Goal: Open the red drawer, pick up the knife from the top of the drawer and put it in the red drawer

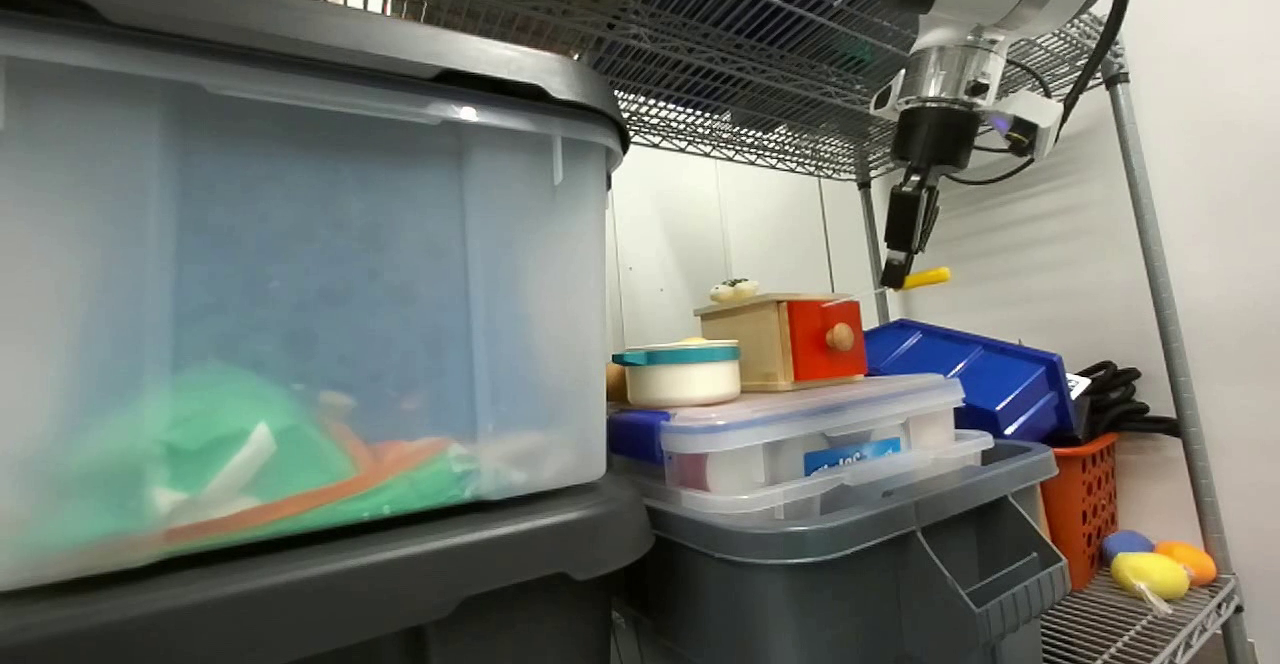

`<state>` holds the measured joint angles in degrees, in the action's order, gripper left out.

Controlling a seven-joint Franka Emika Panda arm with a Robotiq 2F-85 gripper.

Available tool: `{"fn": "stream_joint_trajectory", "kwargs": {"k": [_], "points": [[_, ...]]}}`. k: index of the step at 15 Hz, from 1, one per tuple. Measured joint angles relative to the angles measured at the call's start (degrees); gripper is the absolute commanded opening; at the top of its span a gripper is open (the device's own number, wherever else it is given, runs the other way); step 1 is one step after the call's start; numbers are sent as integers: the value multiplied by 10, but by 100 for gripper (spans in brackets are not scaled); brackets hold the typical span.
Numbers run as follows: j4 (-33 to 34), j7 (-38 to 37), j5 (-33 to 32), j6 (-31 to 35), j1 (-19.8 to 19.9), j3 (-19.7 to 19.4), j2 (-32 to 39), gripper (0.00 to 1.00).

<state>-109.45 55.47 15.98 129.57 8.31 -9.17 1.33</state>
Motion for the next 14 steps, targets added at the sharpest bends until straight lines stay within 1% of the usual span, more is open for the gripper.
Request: {"fn": "stream_joint_trajectory", "kwargs": {"k": [8, 14], "points": [[12, -1, 1, -2, 0, 0, 0, 5], [11, -2, 15, -3, 0, 0, 2, 5]]}}
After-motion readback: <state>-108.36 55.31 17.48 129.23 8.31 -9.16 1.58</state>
